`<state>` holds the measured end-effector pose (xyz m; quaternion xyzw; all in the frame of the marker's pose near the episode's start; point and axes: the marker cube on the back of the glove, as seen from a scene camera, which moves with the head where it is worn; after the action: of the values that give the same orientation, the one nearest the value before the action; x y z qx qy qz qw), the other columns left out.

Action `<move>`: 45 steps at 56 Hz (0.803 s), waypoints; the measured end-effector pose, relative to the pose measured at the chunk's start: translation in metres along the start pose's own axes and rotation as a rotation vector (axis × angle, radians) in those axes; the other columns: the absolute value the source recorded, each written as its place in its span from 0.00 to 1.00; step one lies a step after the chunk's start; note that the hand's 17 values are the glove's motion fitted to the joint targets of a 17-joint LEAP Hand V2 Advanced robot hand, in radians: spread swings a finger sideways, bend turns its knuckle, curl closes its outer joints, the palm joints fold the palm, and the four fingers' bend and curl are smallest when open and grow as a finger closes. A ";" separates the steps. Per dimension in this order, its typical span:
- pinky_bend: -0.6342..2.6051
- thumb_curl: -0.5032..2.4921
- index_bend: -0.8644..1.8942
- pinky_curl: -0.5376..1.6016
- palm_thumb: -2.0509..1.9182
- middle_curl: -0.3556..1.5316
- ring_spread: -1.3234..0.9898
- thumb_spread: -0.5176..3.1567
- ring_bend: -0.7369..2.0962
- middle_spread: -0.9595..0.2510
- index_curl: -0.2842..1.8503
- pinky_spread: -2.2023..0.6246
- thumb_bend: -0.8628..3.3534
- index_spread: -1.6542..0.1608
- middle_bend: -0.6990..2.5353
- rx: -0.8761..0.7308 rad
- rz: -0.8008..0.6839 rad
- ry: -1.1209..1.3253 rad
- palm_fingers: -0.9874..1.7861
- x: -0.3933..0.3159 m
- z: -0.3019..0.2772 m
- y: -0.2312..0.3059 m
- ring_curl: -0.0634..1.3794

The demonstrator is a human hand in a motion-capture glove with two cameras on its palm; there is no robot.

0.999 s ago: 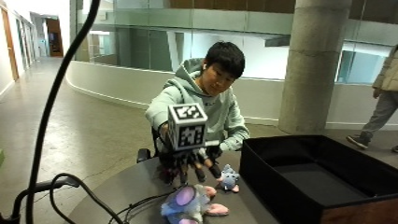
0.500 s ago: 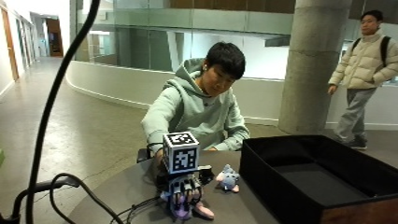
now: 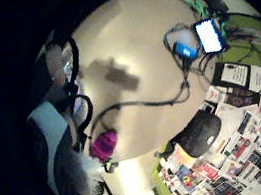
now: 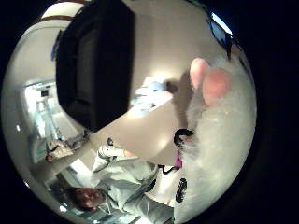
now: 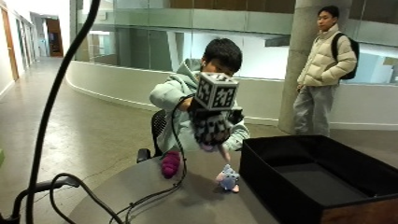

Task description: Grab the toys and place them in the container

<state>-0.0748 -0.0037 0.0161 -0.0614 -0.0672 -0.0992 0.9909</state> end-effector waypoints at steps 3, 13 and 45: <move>0.53 0.43 0.54 0.47 0.69 0.45 0.40 0.31 0.64 0.55 0.48 0.64 0.25 0.73 0.43 0.043 -0.026 0.018 0.71 -0.024 -0.024 0.007 0.41; 0.54 0.45 0.54 0.48 0.69 0.49 0.40 0.30 0.66 0.55 0.54 0.64 0.24 0.72 0.45 0.256 -0.082 0.064 0.70 -0.105 -0.093 0.001 0.44; 0.53 0.33 0.33 0.44 0.50 0.38 0.56 0.41 0.32 0.78 0.37 0.79 0.19 0.77 0.24 0.250 -0.211 -0.046 0.21 -0.236 -0.086 -0.061 0.26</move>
<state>-0.3057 -0.0301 -0.0959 0.0676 -0.1079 -0.1919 0.9731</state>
